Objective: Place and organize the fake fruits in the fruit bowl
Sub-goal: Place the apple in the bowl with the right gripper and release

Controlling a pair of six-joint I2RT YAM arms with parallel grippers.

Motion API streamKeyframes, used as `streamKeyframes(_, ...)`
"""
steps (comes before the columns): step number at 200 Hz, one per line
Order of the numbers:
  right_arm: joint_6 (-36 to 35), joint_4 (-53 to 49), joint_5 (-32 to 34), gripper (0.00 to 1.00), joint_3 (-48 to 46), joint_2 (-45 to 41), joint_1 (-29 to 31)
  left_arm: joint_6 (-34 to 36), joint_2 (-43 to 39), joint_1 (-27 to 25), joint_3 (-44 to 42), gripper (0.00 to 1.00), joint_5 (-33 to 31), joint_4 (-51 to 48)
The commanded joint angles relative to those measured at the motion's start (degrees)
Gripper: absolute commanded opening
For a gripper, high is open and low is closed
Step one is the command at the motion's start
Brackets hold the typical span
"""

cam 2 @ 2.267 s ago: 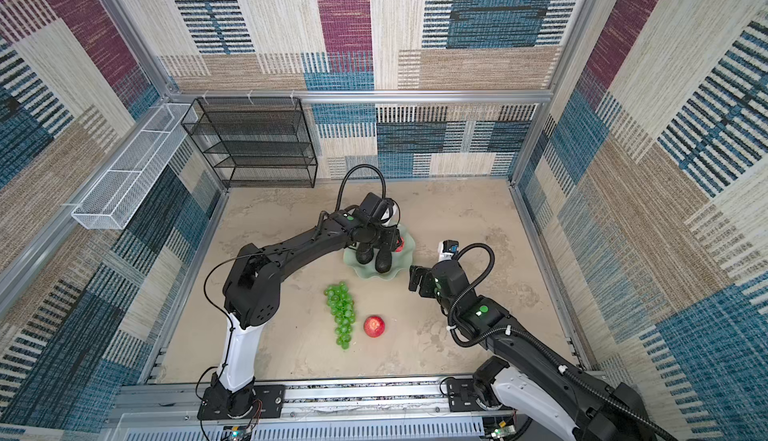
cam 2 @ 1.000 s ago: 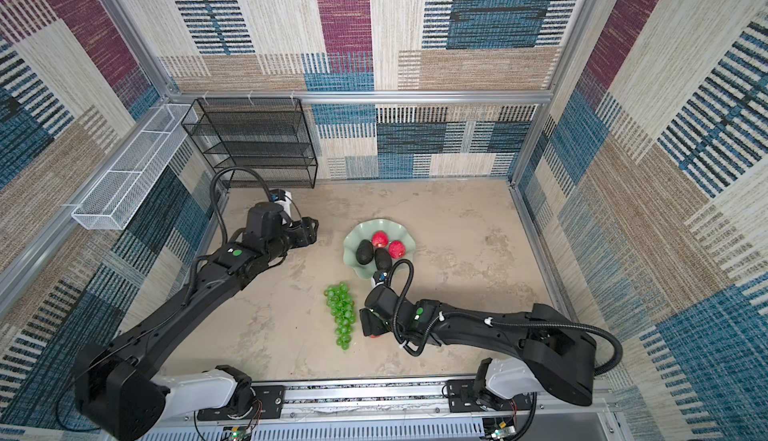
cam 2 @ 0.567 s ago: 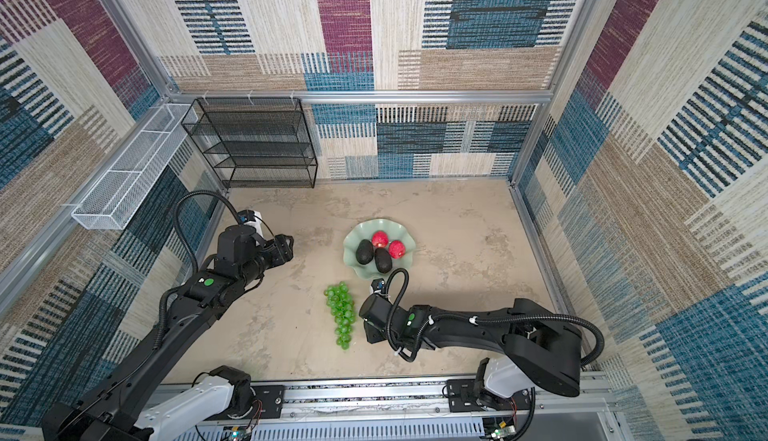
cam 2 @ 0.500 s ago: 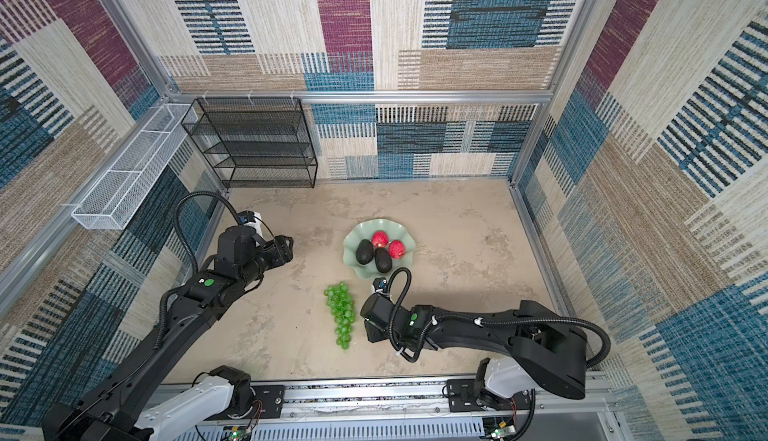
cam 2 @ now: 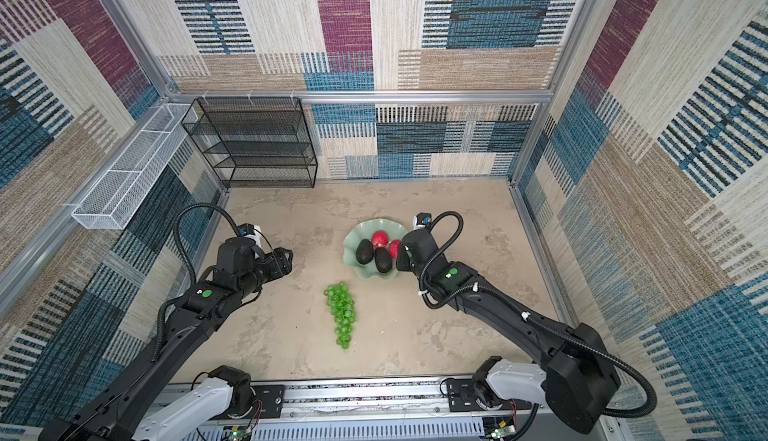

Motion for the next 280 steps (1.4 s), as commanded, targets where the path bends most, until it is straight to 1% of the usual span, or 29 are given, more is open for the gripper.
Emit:
streamKeyframes(1, -7.57, 6.18, -3.69, 0.51, 2.95, 5.04, -2.81, -2.32, -0.81, 0.08, -0.87, 0.73, 1.27, -1.88)
streamKeyframes(45, -11.03, 11.45, -7.92, 0.5, 9.8, 19.0, -5.68, -4.25, -3.6, 0.08, -3.49, 0.73, 3.31, -4.16)
streamKeyframes(80, -12.66, 13.43, -8.7, 0.5, 14.02, 26.98, -6.32, -6.15, -5.75, 0.07, -5.65, 0.72, 5.39, -4.75)
streamKeyframes(122, -12.86, 14.24, -8.97, 0.51, 16.53, 31.57, -7.15, -8.37, -6.5, 0.02, -7.51, 0.72, 7.92, -4.66)
streamKeyframes(148, -12.63, 14.08, -8.69, 0.53, 17.06, 33.03, -7.46, -10.94, -5.25, -0.57, -9.51, 0.72, 11.78, -2.47)
streamKeyframes(186, -12.11, 14.35, -9.03, 0.58, 17.09, 34.14, -7.67, -12.35, -4.13, -4.69, -10.74, 0.72, 10.97, -1.06)
streamKeyframes(215, -12.14, 13.64, -9.15, 0.69, 17.82, 33.17, -7.71, -13.26, -2.14, -8.79, -10.26, 0.72, 9.65, 0.06)
streamKeyframes(231, -12.25, 13.15, -8.99, 0.76, 17.9, 30.62, -7.7, -13.8, -0.18, -11.91, -10.02, 0.72, 8.5, 0.96)
streamKeyframes(243, -12.48, 12.61, -8.64, 0.8, 17.84, 28.16, -7.75, -14.44, 1.75, -14.42, -9.87, 0.72, 7.78, 2.41)
streamKeyframes(256, -12.93, 11.91, -8.74, 0.86, 17.39, 24.81, -7.74, -15.34, 4.05, -16.69, -9.49, 0.73, 7.45, 3.86)
streamKeyframes(270, -12.86, 12.41, -9.55, 0.93, 15.14, 20.42, -7.69, -15.98, 6.51, -19.0, -9.06, 0.73, 7.05, 5.37)
streamKeyframes(280, -12.35, 13.39, -10.28, 0.96, 12.49, 16.76, -7.77, -16.41, 8.14, -20.33, -8.7, 0.74, 6.6, 6.24)
